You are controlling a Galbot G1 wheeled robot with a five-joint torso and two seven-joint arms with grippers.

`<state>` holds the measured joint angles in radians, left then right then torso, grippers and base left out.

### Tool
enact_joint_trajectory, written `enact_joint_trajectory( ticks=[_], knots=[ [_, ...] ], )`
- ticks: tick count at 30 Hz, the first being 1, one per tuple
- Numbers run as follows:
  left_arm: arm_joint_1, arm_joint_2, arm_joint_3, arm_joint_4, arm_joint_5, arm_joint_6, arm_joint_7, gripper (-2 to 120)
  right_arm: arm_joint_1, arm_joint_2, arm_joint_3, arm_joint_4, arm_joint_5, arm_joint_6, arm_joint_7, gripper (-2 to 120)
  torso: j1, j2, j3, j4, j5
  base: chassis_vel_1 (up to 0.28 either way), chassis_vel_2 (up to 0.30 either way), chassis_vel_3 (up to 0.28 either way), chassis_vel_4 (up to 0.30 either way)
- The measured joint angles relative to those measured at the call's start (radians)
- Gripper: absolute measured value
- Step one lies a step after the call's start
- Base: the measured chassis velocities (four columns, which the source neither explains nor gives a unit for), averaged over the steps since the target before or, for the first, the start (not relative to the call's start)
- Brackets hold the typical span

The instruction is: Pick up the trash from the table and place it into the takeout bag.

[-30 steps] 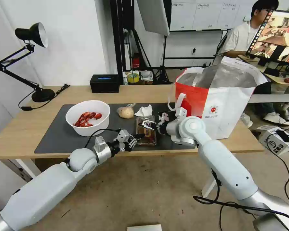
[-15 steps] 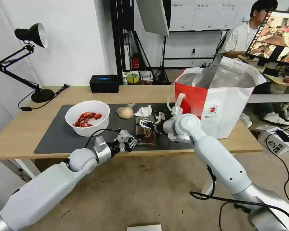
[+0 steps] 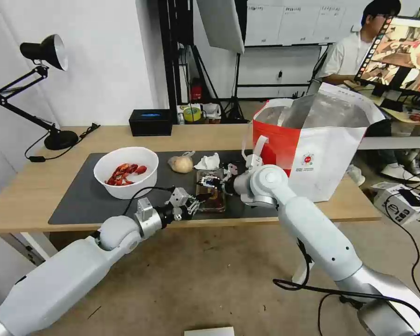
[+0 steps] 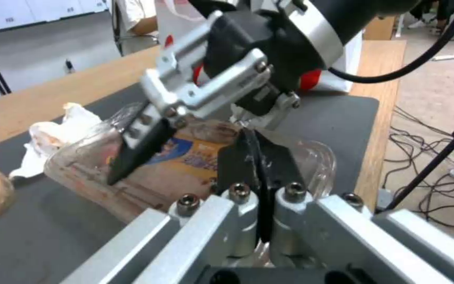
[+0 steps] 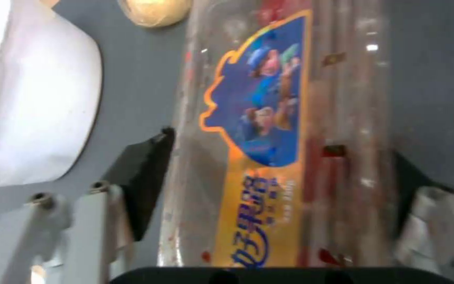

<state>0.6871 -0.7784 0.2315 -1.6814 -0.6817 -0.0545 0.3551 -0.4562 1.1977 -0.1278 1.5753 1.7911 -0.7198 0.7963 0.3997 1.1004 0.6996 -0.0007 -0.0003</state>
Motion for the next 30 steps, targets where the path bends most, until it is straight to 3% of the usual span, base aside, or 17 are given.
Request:
enact_joint_trajectory(
  ticks=[2,6,11,16,21,27,29,30],
  knots=[
    [0.006,0.006,-0.007,-0.007,-0.001,0.000,0.000,0,-0.003,-0.002,0.000,0.000,-0.001,0.000,0.002,57,0.000,0.000,0.000,0.0000,0.0000,0.000,0.000,0.000,0.000],
    [0.014,0.011,-0.014,-0.011,-0.001,0.000,0.000,0,-0.006,-0.004,0.000,0.001,-0.003,0.000,0.003,48,0.000,0.000,0.000,0.0003,0.0001,0.000,0.000,0.000,0.000],
    [0.037,0.020,-0.033,-0.021,0.000,-0.001,0.001,0,-0.012,-0.005,-0.001,0.005,-0.002,0.002,0.002,25,0.001,-0.001,0.001,0.0024,0.0006,0.000,0.000,0.000,0.000],
    [0.057,0.025,-0.054,-0.034,0.000,-0.001,0.001,0,-0.011,-0.005,-0.001,0.007,0.000,0.003,0.001,14,0.001,-0.001,0.001,0.0013,0.0006,0.000,0.000,0.000,0.000],
    [0.094,0.037,-0.095,-0.050,-0.001,-0.002,0.001,0,-0.012,-0.005,0.000,0.008,-0.002,0.006,-0.002,10,0.001,-0.001,0.001,0.0011,0.0006,0.000,0.000,0.000,0.000],
    [0.224,0.055,-0.224,-0.098,-0.004,-0.004,-0.002,1,-0.014,-0.007,0.009,0.017,-0.008,0.021,-0.014,8,0.001,-0.001,0.001,0.0009,0.0003,0.000,0.000,0.000,0.000],
    [0.268,0.058,-0.268,-0.114,-0.011,-0.004,-0.006,5,-0.014,-0.013,0.015,0.028,-0.013,0.025,-0.022,8,0.001,-0.001,0.001,0.0010,-0.0001,0.000,0.000,0.000,0.000],
    [0.354,0.062,-0.341,-0.141,-0.030,-0.014,-0.018,15,-0.016,-0.030,0.037,0.068,-0.017,0.037,-0.053,7,0.001,-0.001,0.001,0.0008,0.0001,0.000,0.000,0.000,0.000]
  ],
)
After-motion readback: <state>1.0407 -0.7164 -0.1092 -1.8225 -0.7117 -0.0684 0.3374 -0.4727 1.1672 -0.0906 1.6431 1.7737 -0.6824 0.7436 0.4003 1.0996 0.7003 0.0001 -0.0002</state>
